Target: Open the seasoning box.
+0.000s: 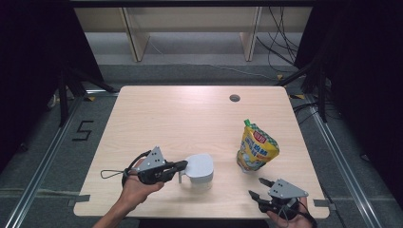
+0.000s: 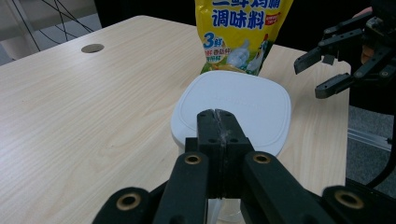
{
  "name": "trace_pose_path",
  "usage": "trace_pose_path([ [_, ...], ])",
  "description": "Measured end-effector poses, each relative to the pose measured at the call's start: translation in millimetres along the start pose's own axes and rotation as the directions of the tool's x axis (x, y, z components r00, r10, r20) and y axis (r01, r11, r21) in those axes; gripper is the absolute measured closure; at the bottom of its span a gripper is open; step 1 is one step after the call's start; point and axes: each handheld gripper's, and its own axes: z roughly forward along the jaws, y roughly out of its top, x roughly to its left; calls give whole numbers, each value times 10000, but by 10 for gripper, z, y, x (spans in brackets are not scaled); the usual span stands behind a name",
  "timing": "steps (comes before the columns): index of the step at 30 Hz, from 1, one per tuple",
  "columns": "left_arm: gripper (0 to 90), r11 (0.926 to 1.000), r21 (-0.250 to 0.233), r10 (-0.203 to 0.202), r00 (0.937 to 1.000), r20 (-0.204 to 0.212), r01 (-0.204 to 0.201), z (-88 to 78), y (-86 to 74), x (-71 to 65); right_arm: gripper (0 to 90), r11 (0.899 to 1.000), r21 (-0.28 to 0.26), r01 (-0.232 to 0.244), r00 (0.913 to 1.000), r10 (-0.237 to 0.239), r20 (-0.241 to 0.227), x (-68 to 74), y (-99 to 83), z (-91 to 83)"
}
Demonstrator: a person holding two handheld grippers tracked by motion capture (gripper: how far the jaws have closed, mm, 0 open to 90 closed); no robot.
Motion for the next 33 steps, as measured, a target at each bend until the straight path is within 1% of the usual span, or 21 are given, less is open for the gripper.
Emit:
trace_pose_path([
  [2, 887, 9999, -91, -117, 9999, 91, 118, 0, -9, 15, 543, 9998, -196, 85, 9998, -89, -194, 45, 47, 37],
  [3, 887, 9995, -135, -291, 9995, 116, 293, -1, -18, 20, 564, 9994, -280, 215, 9992, -225, -328, 71, 72, 61],
  [5, 888, 9998, -123, -157, 9998, 148, 159, -11, -22, 31, 608, 9975, -478, 529, 9971, -553, -515, 119, 132, 106],
  [6, 887, 9997, -60, -244, 9997, 26, 245, -20, -23, 19, 625, 9967, -578, 562, 9964, -597, -603, 140, 163, 129],
  [9, 886, 9997, -67, -233, 9997, 39, 234, -21, -27, 25, 674, 9939, -1059, 290, 9957, -381, -846, 179, 238, 200],
  [12, 886, 9997, -90, -217, 9998, 32, 217, -21, -28, 23, 717, 9917, -1278, -141, 9931, -10, -1176, 190, 312, 260],
  [13, 886, 9997, -91, -213, 9998, 40, 214, -21, -28, 23, 738, 9899, -1419, -47, 9917, -136, -1275, 180, 343, 283],
  [14, 885, 9997, -99, -217, 9997, 55, 218, -21, -30, 26, 752, 9883, -1507, -216, 9902, 4, -1394, 187, 370, 296],
  [15, 885, 9997, -110, -234, 9997, 48, 234, -22, -32, 25, 769, 9845, -1751, -133, 9887, -132, -1491, 175, 400, 319],
  [16, 886, 9997, -111, -213, 9998, 30, 213, -24, -33, 24, 788, 9826, -1853, -124, 9893, -149, -1453, 181, 433, 328],
  [17, 886, 9997, -101, -210, 9998, 45, 210, -26, -34, 24, 795, 9824, -1869, -43, 9901, -221, -1389, 184, 463, 336],
  [18, 886, 9992, -107, -381, 9993, 15, 381, -27, -37, 14, 808, 9810, -1936, 112, 9898, -384, -1371, 194, 493, 357],
  [22, 884, 9993, -113, -350, 9994, -1, 350, -31, -41, 18, 853, 9776, -2054, 460, 9857, -778, -1493, 216, 582, 418],
  [23, 884, 9998, -84, -162, 9999, 4, 162, -35, -40, 29, 857, 9792, -1998, 361, 9876, -655, -1428, 225, 597, 428],
  [24, 884, 9996, -74, -261, 9997, -18, 261, -37, -43, 25, 865, 9783, -1999, 549, 9842, -868, -1543, 221, 617, 446],
  [25, 884, 9998, -105, -186, 9998, 31, 186, -37, -45, 33, 874, 9795, -1940, 535, 9833, -855, -1605, 224, 634, 454],
  [26, 883, 9996, -134, -260, 9997, 29, 260, -38, -49, 34, 882, 9800, -1914, 551, 9834, -864, -1594, 227, 648, 464],
  [29, 883, 9998, -108, -172, 9998, 29, 172, -42, -50, 37, 898, 9754, -2109, 638, 9820, -991, -1611, 251, 695, 491],
  [30, 883, 9998, -111, -137, 9999, 31, 137, -41, -50, 38, 899, 9754, -2076, 739, 9790, -1106, -1712, 254, 716, 491],
  [32, 883, 9996, -117, -243, 9997, 8, 244, -41, -52, 33, 900, 9736, -2163, 731, 9797, -1107, -1669, 272, 750, 507],
  [33, 883, 9998, -115, -172, 9998, 23, 173, -41, -51, 36, 900, 9754, -2060, 780, 9797, -1133, -1655, 271, 767, 506],
])
